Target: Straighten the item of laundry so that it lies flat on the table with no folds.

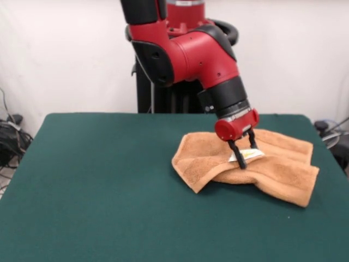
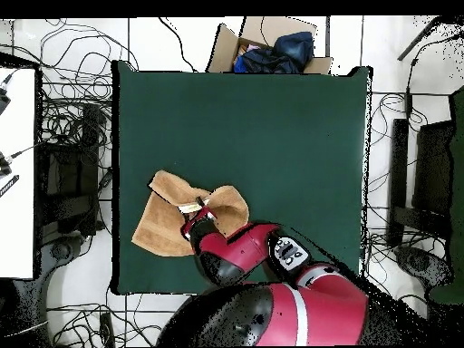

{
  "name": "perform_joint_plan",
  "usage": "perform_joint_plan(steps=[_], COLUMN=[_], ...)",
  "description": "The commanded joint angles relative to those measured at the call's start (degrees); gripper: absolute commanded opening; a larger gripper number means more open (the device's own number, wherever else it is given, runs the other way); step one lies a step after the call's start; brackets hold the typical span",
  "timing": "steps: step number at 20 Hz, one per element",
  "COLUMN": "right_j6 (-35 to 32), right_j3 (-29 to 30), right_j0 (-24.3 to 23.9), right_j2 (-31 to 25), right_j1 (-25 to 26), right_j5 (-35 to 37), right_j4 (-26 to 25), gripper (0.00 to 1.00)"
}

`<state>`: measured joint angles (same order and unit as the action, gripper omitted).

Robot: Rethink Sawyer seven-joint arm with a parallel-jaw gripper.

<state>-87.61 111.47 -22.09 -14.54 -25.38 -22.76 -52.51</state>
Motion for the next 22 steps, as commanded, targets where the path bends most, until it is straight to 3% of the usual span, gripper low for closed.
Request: perform_joint_plan(steps=[1,10,22], right_j6=[-4.86,0.06,2.16], right_j3=[-4.67,-2.41,-2.07], right_j0=[-0.54,-7.05,-12.53], right_j2=[-0.87,-7.75,-13.89], right_j1=[-2.17,-5.88,-5.9], right_j5=[14.15,23.49,27.4], right_j4=[1.36,-2.13,-2.71], gripper=[1.0,1.0,1.0])
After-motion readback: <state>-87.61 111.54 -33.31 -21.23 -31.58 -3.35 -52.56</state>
